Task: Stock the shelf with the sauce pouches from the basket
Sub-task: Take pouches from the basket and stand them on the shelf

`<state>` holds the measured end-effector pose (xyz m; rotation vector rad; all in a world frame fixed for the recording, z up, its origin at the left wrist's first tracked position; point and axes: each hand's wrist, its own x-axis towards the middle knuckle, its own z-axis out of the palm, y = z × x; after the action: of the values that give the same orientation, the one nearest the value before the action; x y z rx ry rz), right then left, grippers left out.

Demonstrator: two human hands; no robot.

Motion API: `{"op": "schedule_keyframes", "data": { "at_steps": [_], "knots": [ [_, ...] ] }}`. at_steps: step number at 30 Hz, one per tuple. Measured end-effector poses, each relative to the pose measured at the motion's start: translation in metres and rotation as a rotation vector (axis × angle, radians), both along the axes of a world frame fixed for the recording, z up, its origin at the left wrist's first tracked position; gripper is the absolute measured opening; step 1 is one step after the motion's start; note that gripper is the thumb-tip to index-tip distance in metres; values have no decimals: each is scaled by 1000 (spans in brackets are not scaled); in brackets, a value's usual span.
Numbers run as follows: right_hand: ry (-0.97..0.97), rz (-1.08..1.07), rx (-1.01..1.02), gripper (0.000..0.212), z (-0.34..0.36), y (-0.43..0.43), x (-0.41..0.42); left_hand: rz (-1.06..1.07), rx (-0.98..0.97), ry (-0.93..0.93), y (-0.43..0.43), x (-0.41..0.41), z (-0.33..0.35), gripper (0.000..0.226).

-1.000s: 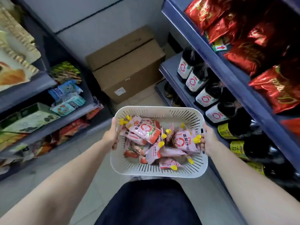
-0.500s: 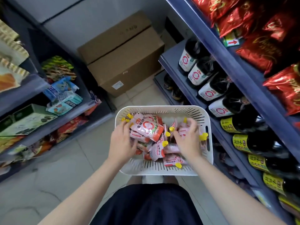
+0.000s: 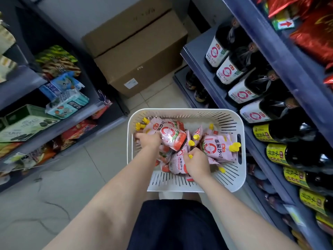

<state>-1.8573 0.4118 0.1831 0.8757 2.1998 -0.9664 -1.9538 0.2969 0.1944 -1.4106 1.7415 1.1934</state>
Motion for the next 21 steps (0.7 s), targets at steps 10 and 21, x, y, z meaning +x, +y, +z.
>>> {"op": "schedule_keyframes", "data": {
  "at_steps": [10,21],
  "knots": [
    [67,-91,-123,18,11,4,16,-297,-21,270,-6,-2,-22,85],
    [146,187,-81,79,11,-22,24,-792,-63,645,-67,45,18,74]
  ]
}}
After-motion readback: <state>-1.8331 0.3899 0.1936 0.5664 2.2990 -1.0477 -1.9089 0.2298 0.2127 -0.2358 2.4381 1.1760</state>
